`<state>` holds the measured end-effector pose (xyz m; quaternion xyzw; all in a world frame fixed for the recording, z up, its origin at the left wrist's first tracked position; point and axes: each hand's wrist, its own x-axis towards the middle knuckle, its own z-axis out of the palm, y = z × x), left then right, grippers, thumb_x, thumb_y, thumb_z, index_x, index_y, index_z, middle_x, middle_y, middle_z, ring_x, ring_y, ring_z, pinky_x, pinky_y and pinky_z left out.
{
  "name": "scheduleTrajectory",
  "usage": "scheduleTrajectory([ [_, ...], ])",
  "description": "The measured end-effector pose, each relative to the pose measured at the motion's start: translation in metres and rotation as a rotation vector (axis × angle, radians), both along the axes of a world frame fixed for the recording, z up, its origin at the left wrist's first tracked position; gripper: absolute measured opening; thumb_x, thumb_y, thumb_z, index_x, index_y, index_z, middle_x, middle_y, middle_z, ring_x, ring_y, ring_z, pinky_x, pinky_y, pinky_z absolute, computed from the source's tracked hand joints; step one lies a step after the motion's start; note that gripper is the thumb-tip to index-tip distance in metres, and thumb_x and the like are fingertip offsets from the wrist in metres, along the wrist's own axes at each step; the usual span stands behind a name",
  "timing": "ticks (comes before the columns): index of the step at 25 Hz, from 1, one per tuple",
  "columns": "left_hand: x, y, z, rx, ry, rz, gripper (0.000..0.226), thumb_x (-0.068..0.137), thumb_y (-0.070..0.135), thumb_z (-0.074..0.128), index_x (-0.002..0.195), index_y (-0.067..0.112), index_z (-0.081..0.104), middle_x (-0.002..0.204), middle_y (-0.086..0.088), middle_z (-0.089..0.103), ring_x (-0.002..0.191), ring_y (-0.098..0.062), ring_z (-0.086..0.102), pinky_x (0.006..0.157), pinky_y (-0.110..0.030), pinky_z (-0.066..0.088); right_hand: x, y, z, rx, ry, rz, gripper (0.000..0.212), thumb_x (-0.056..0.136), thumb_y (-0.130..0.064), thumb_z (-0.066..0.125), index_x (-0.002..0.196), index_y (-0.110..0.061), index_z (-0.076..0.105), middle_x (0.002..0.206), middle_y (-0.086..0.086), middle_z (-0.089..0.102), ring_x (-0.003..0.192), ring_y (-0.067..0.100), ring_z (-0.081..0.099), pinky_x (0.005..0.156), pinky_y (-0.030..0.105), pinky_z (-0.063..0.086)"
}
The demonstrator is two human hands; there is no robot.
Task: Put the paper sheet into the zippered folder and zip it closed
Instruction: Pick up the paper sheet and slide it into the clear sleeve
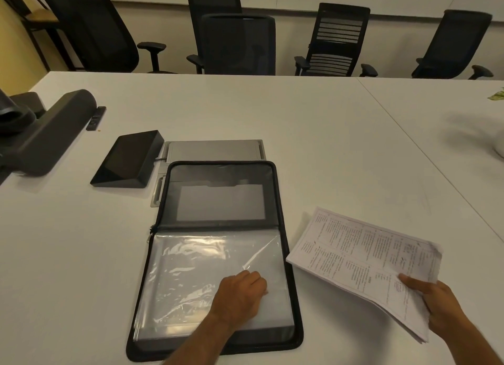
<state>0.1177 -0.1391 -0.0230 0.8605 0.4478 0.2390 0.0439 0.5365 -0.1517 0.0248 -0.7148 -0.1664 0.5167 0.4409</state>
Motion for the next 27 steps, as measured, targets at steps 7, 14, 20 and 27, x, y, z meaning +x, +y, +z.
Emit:
scheduleTrajectory([
  [7, 0.000, 0.001, -0.001, 0.018, -0.007, -0.011, 0.022, 0.067, 0.035, 0.086, 0.068, 0.021, 0.069, 0.066, 0.006, 0.068, 0.052, -0.010, 0.062, 0.048, -0.016, 0.050, -0.013, 0.005, -0.004, -0.016, -0.043, 0.130, 0.037, 0.080, -0.003, 0.068, 0.115, -0.004, 0.057, 0.097, 0.030, 0.071, 0.077, 0.048, 0.069, 0.061, 0.048, 0.060],
  [14, -0.002, 0.003, -0.007, -0.157, -0.041, -0.097, 0.049, 0.079, 0.073, 0.057, 0.087, 0.026, 0.069, 0.085, 0.014, 0.073, 0.063, -0.006, 0.066, 0.058, -0.014, 0.053, -0.024, 0.016, -0.009, -0.060, 0.067, 0.343, 0.044, 0.076, -0.005, 0.071, 0.117, 0.001, 0.058, 0.107, 0.036, 0.066, 0.093, 0.057, 0.063, 0.081, 0.072, 0.048],
  [20, 0.046, 0.051, 0.019, -0.552, 0.042, 0.310, 0.057, 0.070, 0.081, 0.051, 0.110, 0.039, 0.052, 0.111, 0.018, 0.063, 0.081, -0.007, 0.057, 0.076, -0.020, 0.046, -0.025, 0.026, -0.013, -0.059, 0.080, 0.420, 0.046, 0.072, 0.000, 0.071, 0.116, 0.003, 0.058, 0.103, 0.034, 0.068, 0.089, 0.055, 0.065, 0.071, 0.058, 0.057],
  [27, 0.081, 0.102, 0.024, -0.559, 0.497, 0.221, 0.059, 0.080, 0.037, 0.072, 0.131, 0.023, 0.047, 0.131, -0.005, 0.050, 0.109, -0.025, 0.055, 0.084, -0.038, 0.050, -0.021, 0.033, -0.010, -0.042, 0.025, 0.490, 0.041, 0.072, -0.009, 0.074, 0.109, 0.002, 0.064, 0.098, 0.032, 0.070, 0.083, 0.053, 0.067, 0.063, 0.048, 0.060],
])
